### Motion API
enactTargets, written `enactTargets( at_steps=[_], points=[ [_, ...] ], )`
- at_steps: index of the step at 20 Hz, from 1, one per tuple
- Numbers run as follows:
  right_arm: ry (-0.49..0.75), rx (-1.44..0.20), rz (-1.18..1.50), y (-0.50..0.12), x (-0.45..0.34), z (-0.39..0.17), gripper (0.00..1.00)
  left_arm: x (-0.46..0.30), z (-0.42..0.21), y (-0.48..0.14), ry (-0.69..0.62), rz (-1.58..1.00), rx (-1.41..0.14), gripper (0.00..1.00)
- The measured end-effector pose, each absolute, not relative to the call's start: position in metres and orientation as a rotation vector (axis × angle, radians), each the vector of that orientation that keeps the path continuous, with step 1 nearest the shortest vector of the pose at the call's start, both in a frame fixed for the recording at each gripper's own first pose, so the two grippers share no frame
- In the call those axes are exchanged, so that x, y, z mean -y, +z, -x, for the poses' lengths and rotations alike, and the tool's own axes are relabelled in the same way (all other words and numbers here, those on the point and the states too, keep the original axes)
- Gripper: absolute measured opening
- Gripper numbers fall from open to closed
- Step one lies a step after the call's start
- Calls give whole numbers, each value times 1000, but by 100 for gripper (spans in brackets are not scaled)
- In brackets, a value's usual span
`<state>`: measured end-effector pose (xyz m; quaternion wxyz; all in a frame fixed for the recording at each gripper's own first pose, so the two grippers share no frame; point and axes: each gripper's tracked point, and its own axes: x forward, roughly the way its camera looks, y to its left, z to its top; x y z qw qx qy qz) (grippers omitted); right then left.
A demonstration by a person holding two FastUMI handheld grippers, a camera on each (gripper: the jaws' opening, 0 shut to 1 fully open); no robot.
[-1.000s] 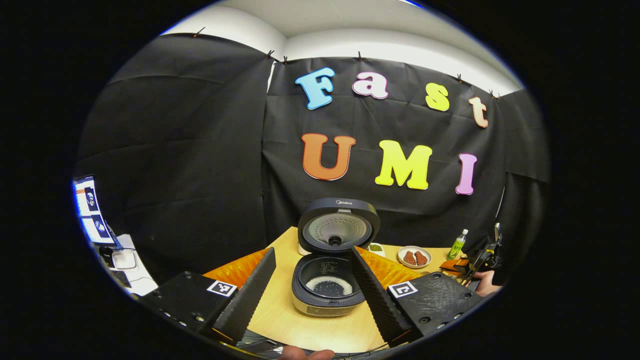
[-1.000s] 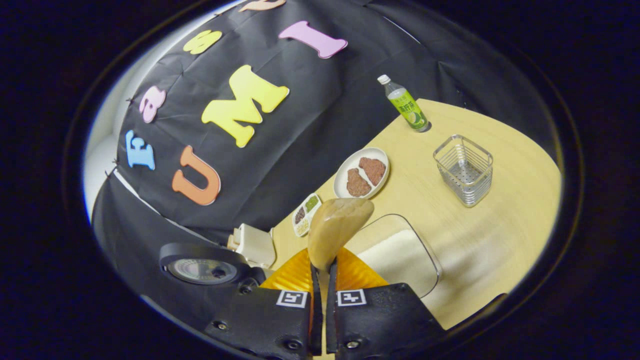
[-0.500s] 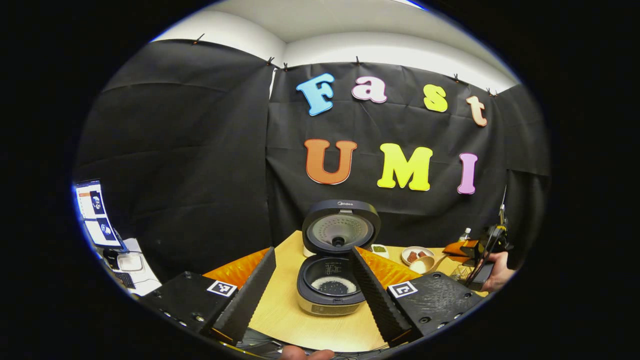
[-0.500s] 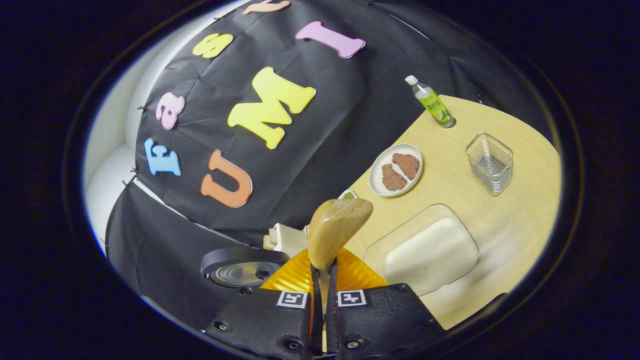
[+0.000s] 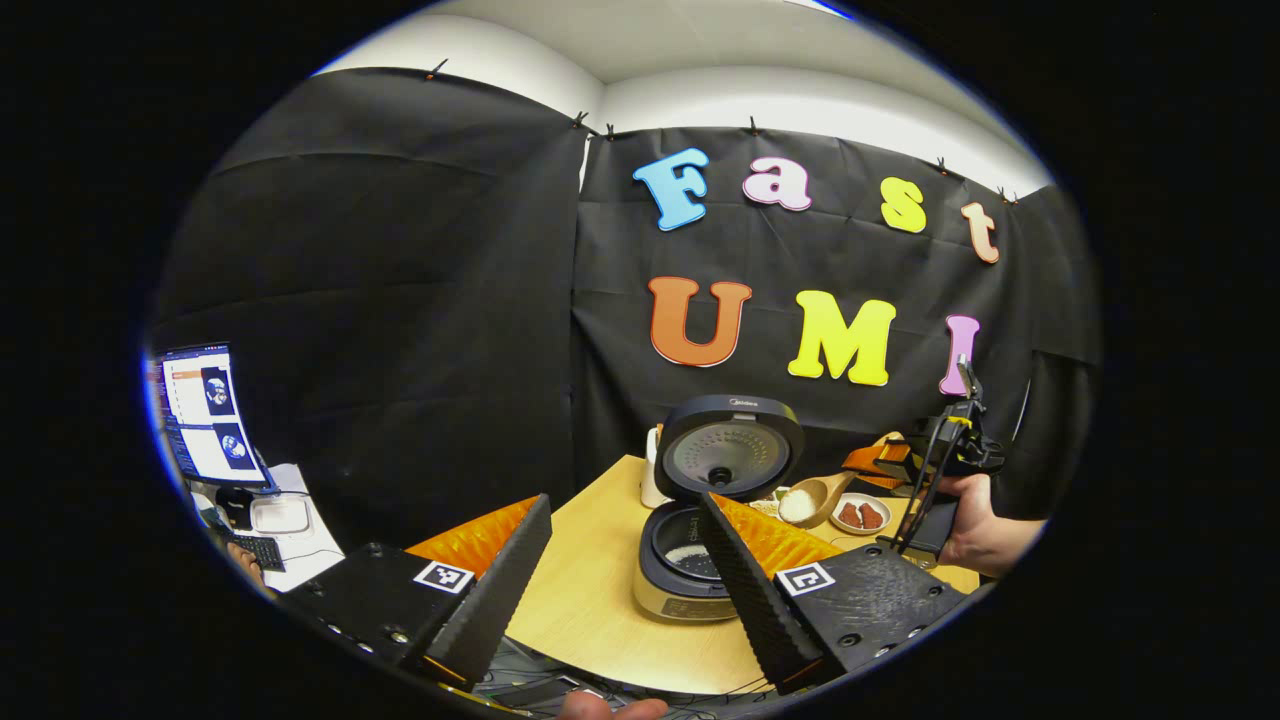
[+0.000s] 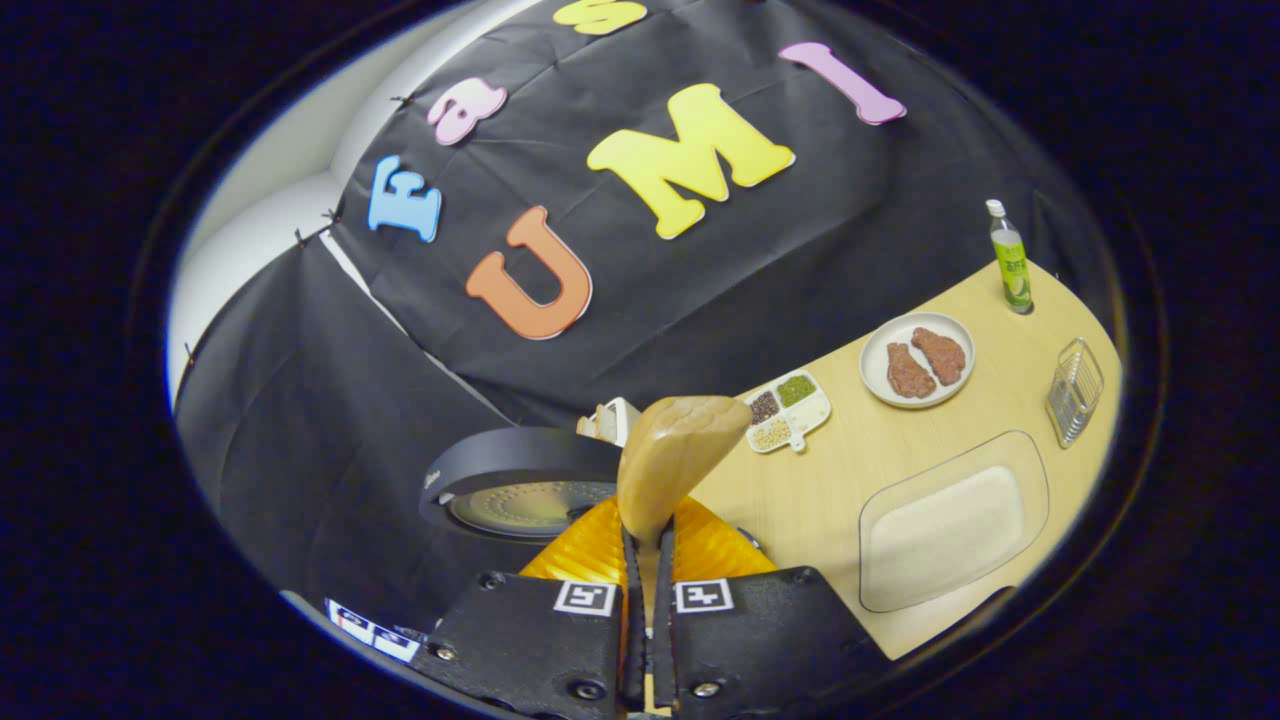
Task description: Close the left gripper, press the button to open the rice cooker; take a wooden spoon from the chopstick holder with the right hand, scoop a spoonful of rice and pour it into the rice cooker, then put the wooden spoon back into the chopstick holder.
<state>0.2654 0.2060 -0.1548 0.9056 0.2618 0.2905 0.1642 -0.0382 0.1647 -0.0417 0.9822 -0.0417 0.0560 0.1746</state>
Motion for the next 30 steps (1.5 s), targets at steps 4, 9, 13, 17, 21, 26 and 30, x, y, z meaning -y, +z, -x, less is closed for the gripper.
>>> enactTargets(
  at_steps=[4,9,13,17,21,26,30],
  points=[
    [338,-602,-407,-174,-234,-274,8,-180,43,-45,378,90,-123,95],
    [374,-569,-245,-175,-259,-273,8,-194,42,-49,401,102,-131,95],
    [394,-541,-147,-173,-270,-273,8,-201,41,-49,410,109,-128,95],
    [415,-503,-38,-172,-277,-269,8,-205,42,-52,419,117,-134,95],
    [443,-453,64,-170,-286,-262,8,-207,44,-54,423,122,-137,95],
    [479,-384,191,-164,-296,-253,8,-207,48,-56,426,116,-138,95],
    [520,-315,319,-160,-307,-244,8,-211,51,-54,436,119,-134,95]
  ],
)
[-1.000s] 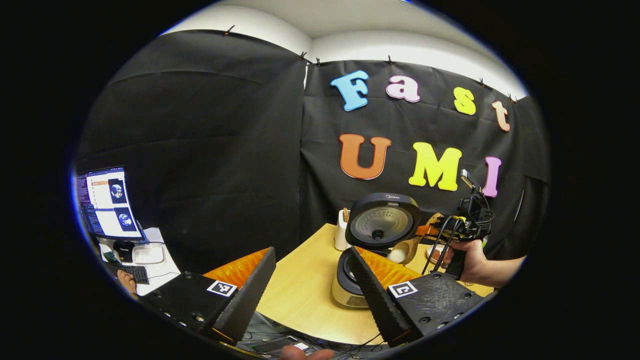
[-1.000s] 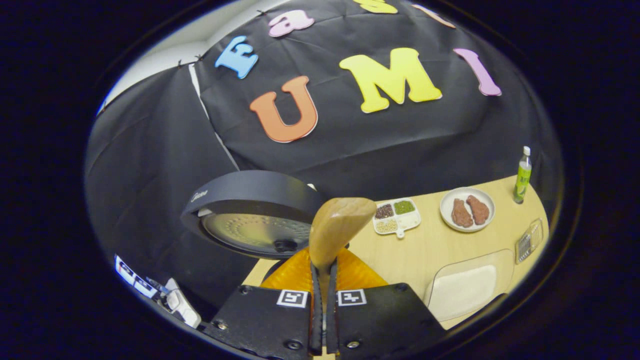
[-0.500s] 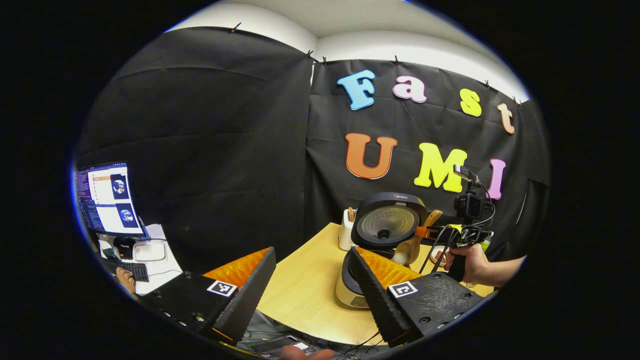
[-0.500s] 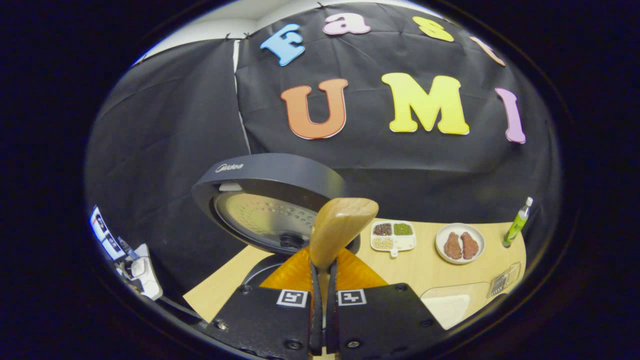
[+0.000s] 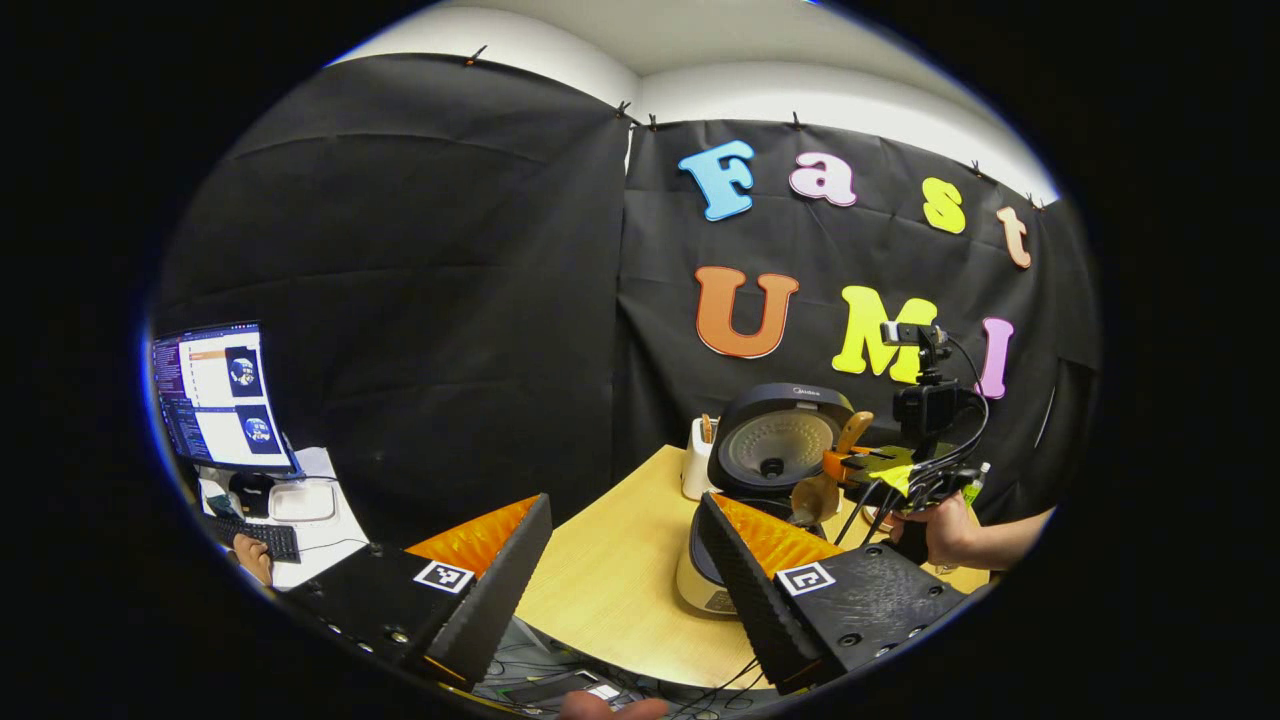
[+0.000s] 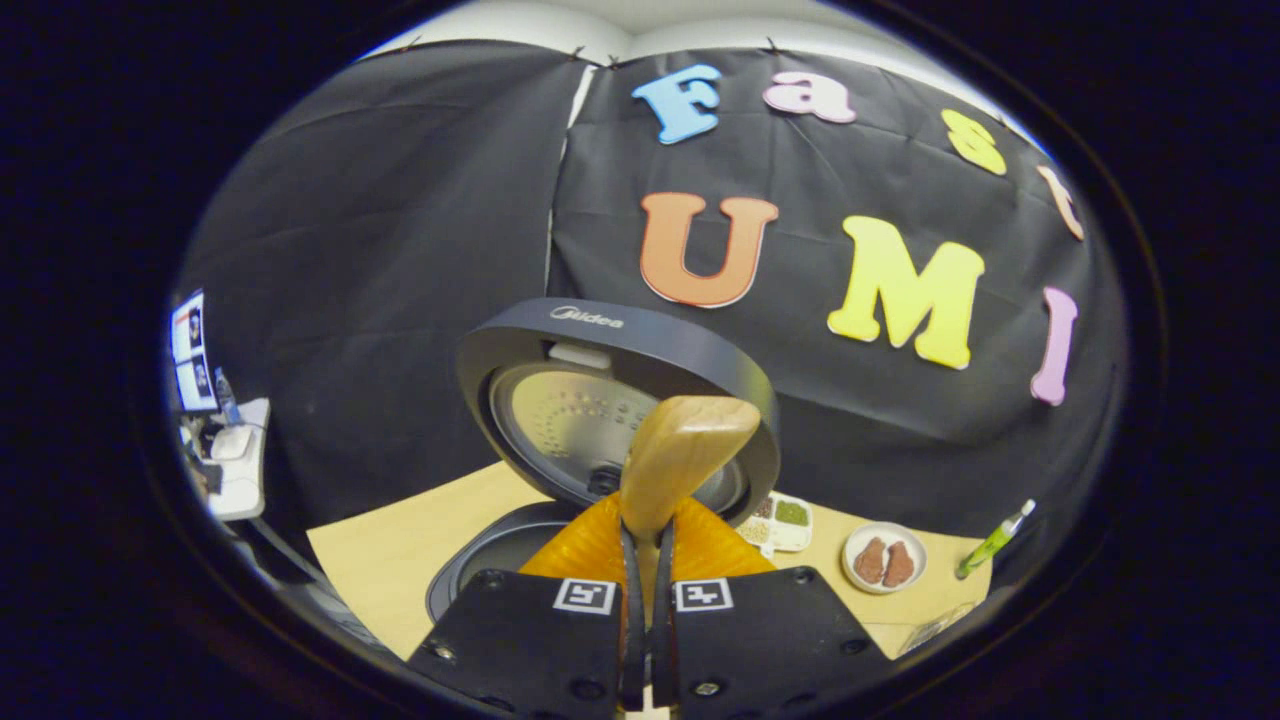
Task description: Close the left gripper, press the button to open the rice cooker; take a wooden spoon from the chopstick holder with the right hand, scoop a spoonful of rice and pour it into the rice cooker, then put the wooden spoon back into the chopstick holder.
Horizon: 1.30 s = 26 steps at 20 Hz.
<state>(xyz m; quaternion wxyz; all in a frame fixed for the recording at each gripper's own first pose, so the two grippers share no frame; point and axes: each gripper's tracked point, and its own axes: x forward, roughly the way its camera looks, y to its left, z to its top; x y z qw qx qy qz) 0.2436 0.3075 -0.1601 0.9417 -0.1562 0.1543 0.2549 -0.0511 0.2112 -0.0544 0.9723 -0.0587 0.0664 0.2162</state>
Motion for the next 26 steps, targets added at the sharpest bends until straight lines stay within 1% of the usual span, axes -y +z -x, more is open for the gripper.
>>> enactTargets(
  at_steps=[4,9,14,17,22,26],
  points=[
    [534,-270,396,-163,-313,-236,9,-214,57,-55,446,119,-134,95],
    [536,-261,391,-166,-314,-234,8,-215,62,-54,454,120,-136,95],
    [552,-270,295,-153,-306,-227,8,-207,60,-53,444,106,-143,95],
    [564,-300,138,-137,-294,-218,8,-192,52,-54,419,92,-151,95],
    [497,-347,-94,-107,-236,-220,8,-148,34,-52,339,61,-158,95],
    [391,-347,-118,-101,-146,-231,8,-106,12,-46,250,43,-136,95]
  ],
)
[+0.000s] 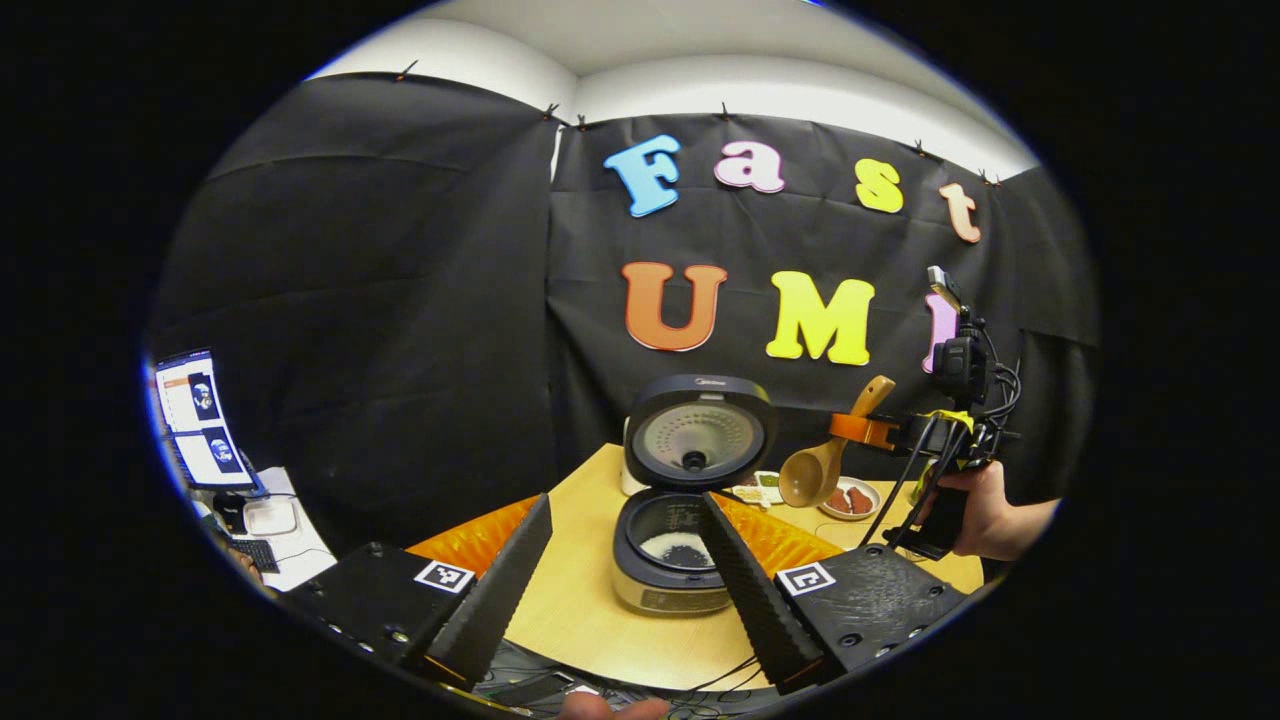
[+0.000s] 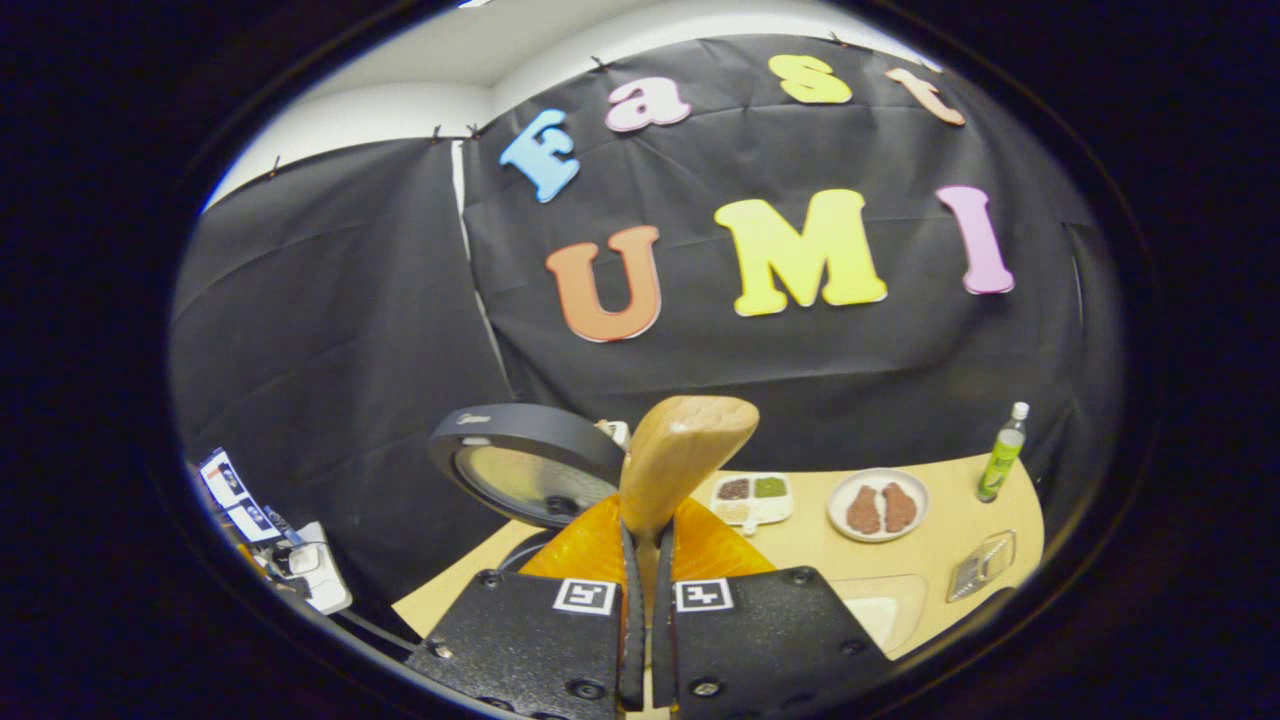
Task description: Close the left gripper, press the button to open the rice cooker; take a wooden spoon from the chopstick holder with the right hand, scoop a spoonful of rice and pour it into the rice cooker, then put the wooden spoon back into the chopstick holder.
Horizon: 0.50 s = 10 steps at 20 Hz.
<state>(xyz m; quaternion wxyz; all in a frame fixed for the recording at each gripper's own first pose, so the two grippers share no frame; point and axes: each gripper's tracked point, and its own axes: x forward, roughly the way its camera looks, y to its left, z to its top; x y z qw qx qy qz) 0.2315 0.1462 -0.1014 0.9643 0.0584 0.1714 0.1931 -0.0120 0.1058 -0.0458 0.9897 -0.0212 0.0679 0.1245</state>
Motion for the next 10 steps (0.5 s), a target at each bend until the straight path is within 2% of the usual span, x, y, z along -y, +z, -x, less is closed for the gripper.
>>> enactTargets(
  at_steps=[10],
  points=[
    [63,-380,-123,-132,100,-248,8,-9,-52,-43,117,54,-129,95]
  ],
)
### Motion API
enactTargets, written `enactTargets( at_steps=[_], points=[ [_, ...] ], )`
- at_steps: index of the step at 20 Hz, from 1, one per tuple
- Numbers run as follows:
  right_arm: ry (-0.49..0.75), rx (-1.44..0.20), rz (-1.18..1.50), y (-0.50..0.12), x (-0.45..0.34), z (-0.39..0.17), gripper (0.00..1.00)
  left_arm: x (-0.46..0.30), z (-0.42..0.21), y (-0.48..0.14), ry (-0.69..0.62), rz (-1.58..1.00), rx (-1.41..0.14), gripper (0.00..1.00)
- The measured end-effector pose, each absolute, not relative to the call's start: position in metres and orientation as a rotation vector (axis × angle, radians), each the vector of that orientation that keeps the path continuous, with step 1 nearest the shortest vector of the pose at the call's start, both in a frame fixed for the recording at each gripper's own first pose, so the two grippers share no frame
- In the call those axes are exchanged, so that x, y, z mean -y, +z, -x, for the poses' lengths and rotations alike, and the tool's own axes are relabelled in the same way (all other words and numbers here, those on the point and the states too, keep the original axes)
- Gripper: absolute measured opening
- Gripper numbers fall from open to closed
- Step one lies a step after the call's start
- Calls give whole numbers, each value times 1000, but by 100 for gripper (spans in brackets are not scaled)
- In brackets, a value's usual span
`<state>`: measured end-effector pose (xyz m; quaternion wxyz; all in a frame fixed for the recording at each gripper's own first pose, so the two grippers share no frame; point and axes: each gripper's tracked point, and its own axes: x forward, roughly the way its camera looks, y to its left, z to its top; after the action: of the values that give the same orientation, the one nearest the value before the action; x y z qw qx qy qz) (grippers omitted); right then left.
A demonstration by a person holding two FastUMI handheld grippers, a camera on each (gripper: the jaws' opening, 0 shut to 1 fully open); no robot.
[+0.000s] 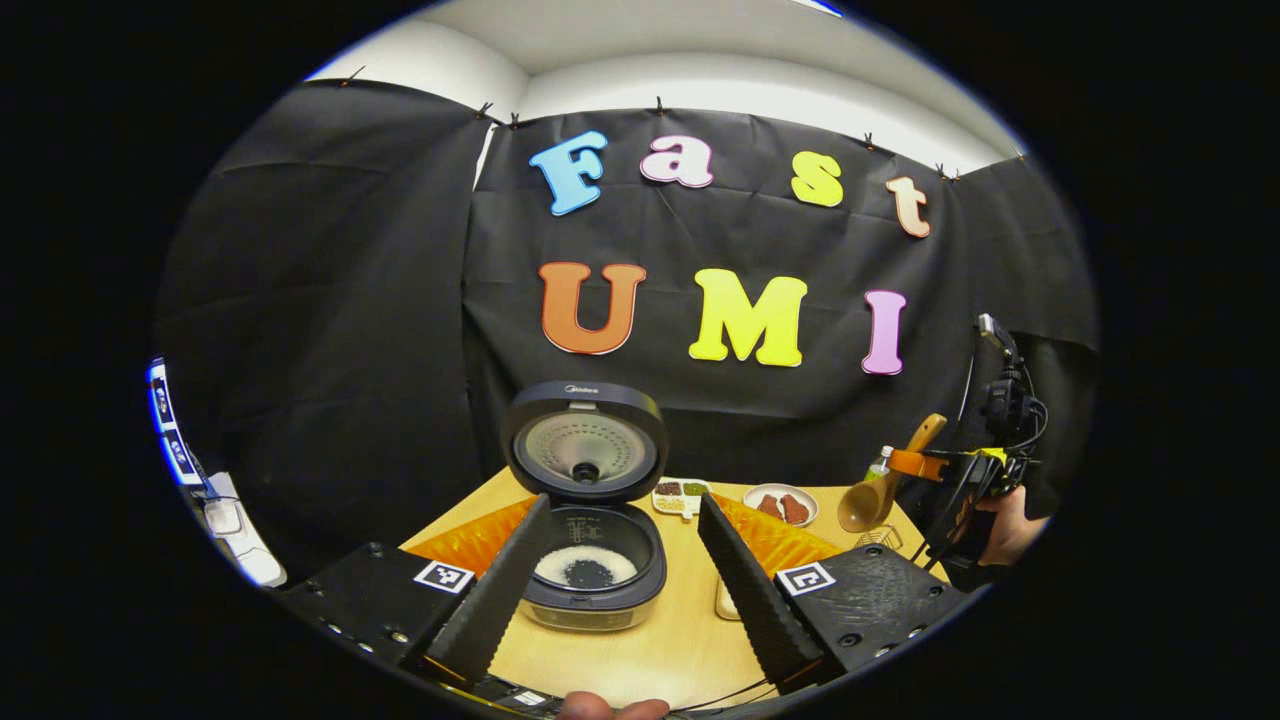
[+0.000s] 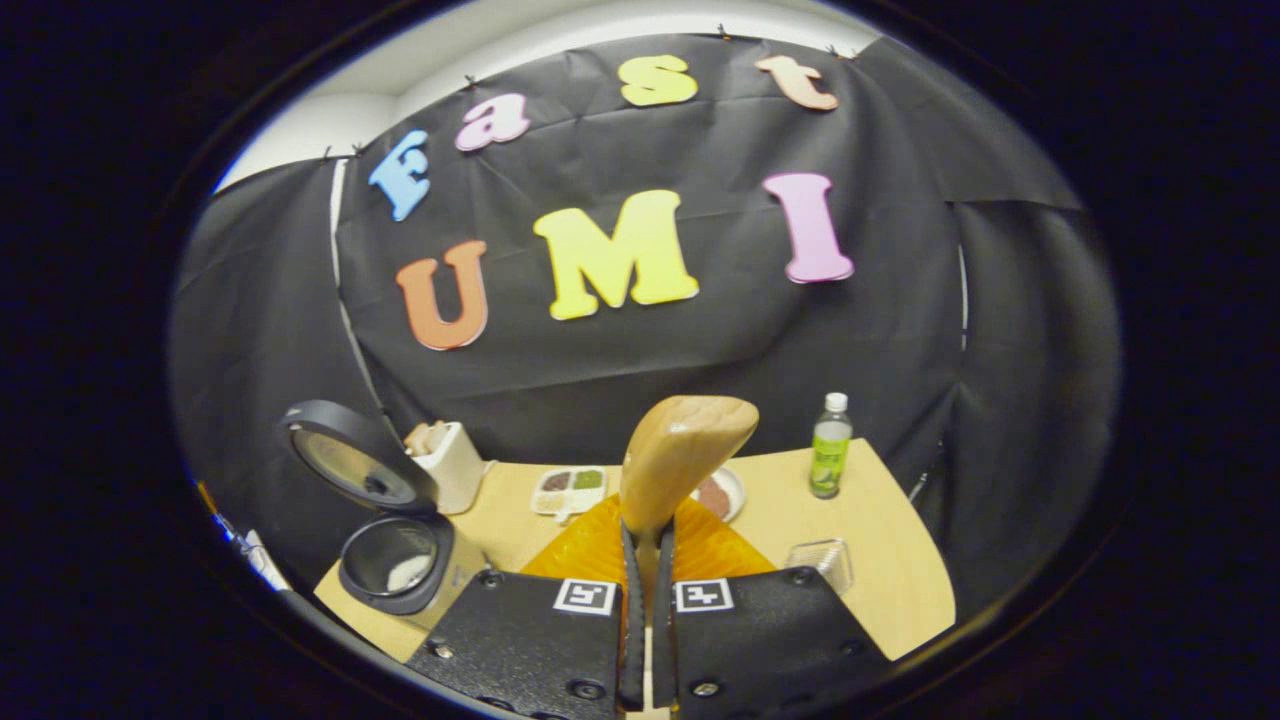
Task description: Close the left gripper, press the button to open the rice cooker; take a wooden spoon from the chopstick holder with the right hand, scoop a spoonful of rice and pour it into the rice cooker, then put the wooden spoon back into the chopstick holder.
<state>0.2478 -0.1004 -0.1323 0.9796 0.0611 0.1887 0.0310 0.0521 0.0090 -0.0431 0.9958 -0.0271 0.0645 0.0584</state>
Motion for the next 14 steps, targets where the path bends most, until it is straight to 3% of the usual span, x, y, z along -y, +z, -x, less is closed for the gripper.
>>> enactTargets(
  at_steps=[6,14],
  points=[
    [-69,-392,-135,-160,189,-280,8,15,-66,-47,132,49,-154,95],
    [-164,-478,-144,-236,247,-314,8,1,-65,-56,207,2,-190,95]
  ],
)
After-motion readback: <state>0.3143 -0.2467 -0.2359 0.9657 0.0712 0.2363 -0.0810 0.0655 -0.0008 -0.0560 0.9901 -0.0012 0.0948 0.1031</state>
